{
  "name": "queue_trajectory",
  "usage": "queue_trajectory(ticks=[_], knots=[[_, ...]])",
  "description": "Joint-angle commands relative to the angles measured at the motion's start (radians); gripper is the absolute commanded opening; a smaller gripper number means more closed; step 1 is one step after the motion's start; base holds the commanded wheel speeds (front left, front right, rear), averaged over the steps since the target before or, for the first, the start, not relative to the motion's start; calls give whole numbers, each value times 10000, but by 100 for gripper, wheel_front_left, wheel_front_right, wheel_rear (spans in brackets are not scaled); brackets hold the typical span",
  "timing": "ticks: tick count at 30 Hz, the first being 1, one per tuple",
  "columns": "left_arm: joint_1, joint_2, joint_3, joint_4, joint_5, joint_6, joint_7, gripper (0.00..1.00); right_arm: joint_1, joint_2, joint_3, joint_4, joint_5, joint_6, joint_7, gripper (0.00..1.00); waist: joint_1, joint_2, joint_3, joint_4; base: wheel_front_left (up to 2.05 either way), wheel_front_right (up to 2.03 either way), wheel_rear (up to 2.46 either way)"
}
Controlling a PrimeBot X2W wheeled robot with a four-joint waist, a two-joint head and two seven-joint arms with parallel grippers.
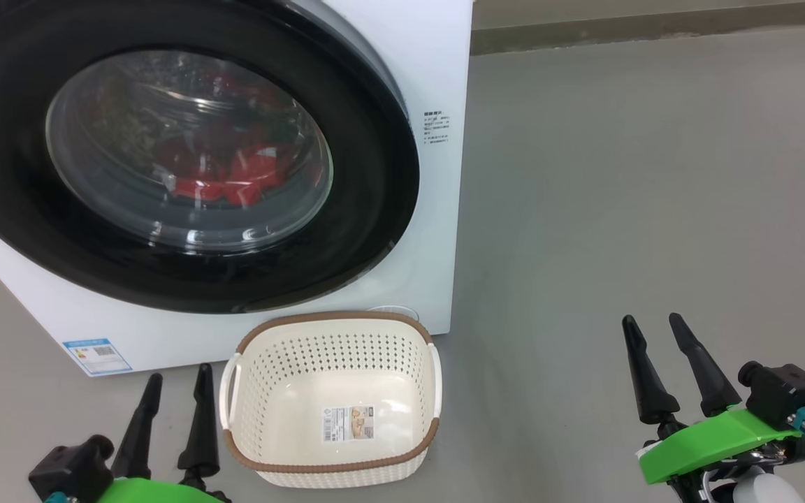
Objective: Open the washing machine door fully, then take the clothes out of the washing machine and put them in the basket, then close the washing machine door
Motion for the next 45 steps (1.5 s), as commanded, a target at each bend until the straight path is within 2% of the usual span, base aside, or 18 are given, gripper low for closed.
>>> queue_trajectory(ticks=[1, 21, 42, 44, 45], knots=[[-409, 202, 252, -339, 399, 56, -183, 100, -435, -126, 257, -341, -371, 3, -177, 100, 0, 0, -36, 2, 0, 0, 0], [-372, 256, 152, -308, 2447, 63, -736, 100, -402, -348, 655, -356, -2277, 4, -724, 100, 0, 0, -434, -68, 0, 0, 0], [-231, 256, 149, -221, 2485, 118, -736, 100, -356, -242, 650, -123, -1945, 4, -724, 99, 0, 0, -483, -141, 0, 0, 0], [-236, 256, 147, -263, 2433, 132, -736, 100, -422, -212, 661, -43, -1776, 4, -724, 53, 0, 0, -453, -138, 0, 0, 0], [-236, 256, 150, -294, 2410, 141, -736, 100, -465, -194, 656, -1, -1660, 4, -724, 43, 0, 0, -436, -131, 0, 0, 0]])
